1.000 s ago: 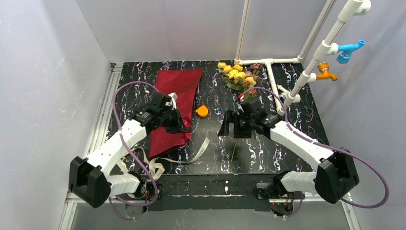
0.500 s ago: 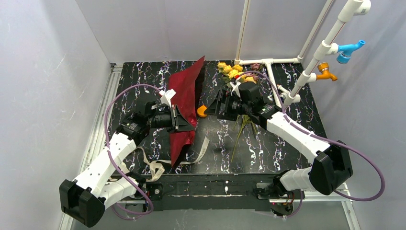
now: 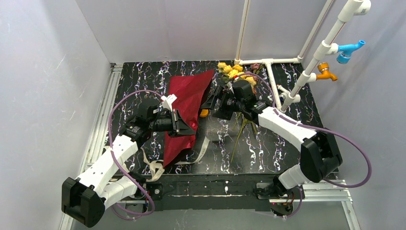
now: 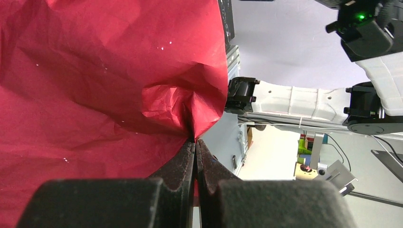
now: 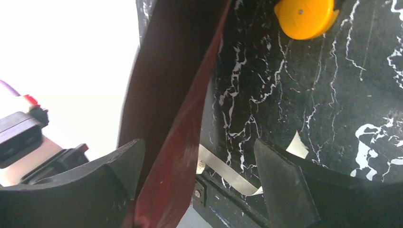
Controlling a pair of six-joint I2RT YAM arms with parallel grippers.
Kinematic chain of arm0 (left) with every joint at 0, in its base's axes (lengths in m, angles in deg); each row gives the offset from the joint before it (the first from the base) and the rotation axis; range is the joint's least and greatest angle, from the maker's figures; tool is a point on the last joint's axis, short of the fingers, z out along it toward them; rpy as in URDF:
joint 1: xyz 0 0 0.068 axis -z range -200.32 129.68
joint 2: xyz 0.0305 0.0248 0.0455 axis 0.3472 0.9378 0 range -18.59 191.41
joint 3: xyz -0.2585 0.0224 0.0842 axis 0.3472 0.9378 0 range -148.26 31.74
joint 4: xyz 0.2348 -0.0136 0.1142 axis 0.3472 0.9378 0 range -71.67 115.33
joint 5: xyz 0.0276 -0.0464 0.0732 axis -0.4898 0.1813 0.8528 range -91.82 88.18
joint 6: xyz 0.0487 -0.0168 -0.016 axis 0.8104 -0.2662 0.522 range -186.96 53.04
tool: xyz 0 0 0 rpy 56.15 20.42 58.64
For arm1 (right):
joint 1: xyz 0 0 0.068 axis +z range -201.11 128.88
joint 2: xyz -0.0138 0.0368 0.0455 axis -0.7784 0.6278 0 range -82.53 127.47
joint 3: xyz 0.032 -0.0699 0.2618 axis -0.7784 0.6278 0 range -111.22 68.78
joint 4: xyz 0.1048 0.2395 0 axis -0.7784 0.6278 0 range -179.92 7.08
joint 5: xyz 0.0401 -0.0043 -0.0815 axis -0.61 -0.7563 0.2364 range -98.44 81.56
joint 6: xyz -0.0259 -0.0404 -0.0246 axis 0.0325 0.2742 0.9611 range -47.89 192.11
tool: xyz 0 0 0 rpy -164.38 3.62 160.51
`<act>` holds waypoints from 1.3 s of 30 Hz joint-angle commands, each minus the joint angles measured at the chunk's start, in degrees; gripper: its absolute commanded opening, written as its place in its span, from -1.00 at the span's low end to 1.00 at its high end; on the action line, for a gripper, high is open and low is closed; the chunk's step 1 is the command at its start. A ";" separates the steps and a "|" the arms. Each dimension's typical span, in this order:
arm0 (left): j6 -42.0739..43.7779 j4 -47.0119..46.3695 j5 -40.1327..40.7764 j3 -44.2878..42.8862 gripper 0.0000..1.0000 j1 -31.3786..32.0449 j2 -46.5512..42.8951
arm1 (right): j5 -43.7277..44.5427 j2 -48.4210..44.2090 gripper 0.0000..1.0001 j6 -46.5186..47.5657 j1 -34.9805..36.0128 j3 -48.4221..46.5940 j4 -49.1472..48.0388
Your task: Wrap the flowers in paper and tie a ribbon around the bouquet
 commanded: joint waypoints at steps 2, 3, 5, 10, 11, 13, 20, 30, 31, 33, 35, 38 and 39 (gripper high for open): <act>-0.54 -2.00 -2.13 0.86 -1.00 -0.23 -1.09 | 0.03 1.21 0.83 -4.47 0.28 -0.13 -2.89; -0.65 -2.24 -2.17 1.05 -1.00 -0.23 -1.19 | -0.16 1.16 0.79 -4.98 0.29 0.34 -4.21; -0.74 -2.56 -2.30 1.33 -1.00 -0.21 -1.13 | -0.74 1.64 0.71 -5.58 0.39 0.43 -5.13; -0.69 -3.29 -2.72 2.28 -1.00 -0.25 -0.78 | -2.04 4.89 0.68 -5.34 1.93 -1.92 -6.41; -0.75 -3.51 -2.74 2.55 -1.00 -0.23 -0.78 | -2.03 5.60 0.64 -5.14 2.27 -2.53 -5.81; -0.77 -3.80 -2.82 2.87 -1.00 -0.32 -0.85 | -2.51 6.99 0.56 -4.93 3.05 -3.18 -3.95; -1.20 -3.62 -1.93 3.29 -1.00 -0.25 -1.40 | -3.55 10.96 -0.36 -1.99 4.94 -6.03 -0.43; -2.91 9.35 6.13 -2.17 -0.90 -4.04 -7.39 | 6.74 18.66 -0.97 21.34 4.68 -29.51 30.10; -3.35 11.33 7.44 -2.62 -0.90 -5.08 -8.41 | 7.85 19.56 -0.97 23.39 4.68 -32.00 33.08; -4.10 16.64 10.88 -3.40 -0.98 -6.81 -10.58 | 10.08 20.75 -0.97 26.79 4.68 -36.73 38.46; -4.18 21.57 15.13 -4.49 -1.00 -7.98 -12.74 | 11.35 21.40 -0.97 29.07 4.68 -39.43 41.37; -4.45 30.95 26.02 -6.82 -1.00 -9.32 -15.90 | 14.15 21.74 -0.97 31.44 4.68 -42.99 44.41; -4.70 33.66 29.09 -7.47 -1.00 -9.76 -16.77 | 15.09 22.01 -0.97 32.29 4.68 -44.12 45.32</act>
